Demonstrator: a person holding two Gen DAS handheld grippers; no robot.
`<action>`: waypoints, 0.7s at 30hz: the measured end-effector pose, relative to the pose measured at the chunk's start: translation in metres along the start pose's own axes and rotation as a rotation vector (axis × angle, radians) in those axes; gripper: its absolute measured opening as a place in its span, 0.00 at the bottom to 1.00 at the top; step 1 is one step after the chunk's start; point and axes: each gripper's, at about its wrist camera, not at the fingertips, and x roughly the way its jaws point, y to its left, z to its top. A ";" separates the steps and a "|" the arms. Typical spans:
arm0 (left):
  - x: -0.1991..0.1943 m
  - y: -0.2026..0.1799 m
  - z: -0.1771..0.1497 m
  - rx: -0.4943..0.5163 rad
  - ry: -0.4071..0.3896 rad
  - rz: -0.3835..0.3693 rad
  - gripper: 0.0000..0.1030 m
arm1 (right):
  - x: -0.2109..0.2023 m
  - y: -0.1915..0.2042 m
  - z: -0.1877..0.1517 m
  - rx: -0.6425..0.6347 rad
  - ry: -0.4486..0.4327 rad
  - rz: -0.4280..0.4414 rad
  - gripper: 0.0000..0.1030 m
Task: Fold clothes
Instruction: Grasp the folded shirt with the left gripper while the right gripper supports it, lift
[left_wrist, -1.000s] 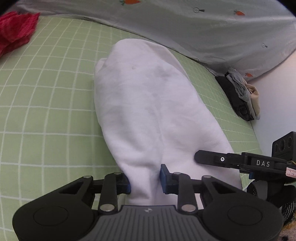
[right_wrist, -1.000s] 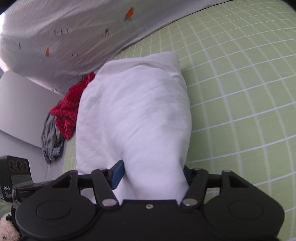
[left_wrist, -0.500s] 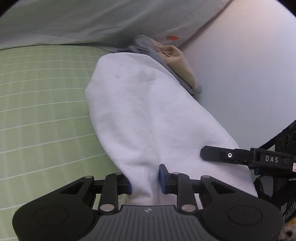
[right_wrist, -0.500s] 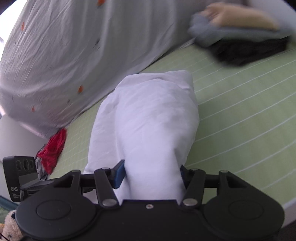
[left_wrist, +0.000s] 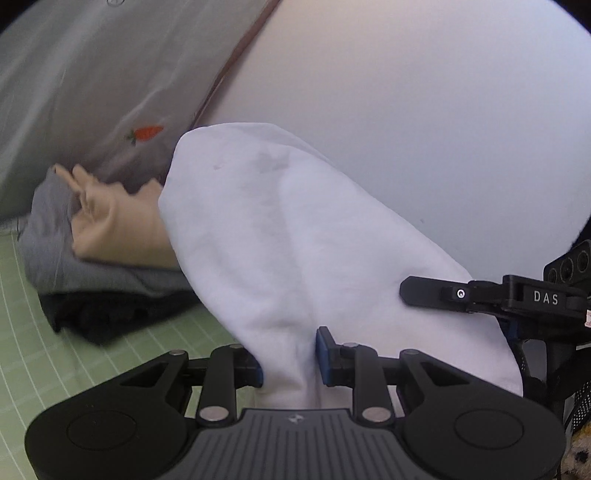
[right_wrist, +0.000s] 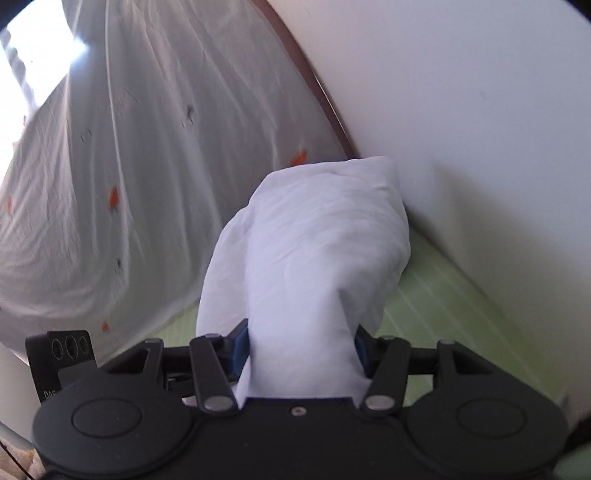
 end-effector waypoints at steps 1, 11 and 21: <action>0.006 0.007 0.017 -0.002 -0.019 0.015 0.26 | 0.009 0.000 0.015 -0.014 -0.013 0.019 0.54; 0.112 0.144 0.113 -0.127 -0.043 0.233 0.31 | 0.207 -0.040 0.123 -0.083 0.045 0.156 0.57; 0.141 0.218 0.091 -0.330 -0.080 0.117 0.49 | 0.300 -0.085 0.100 0.012 0.088 0.001 0.85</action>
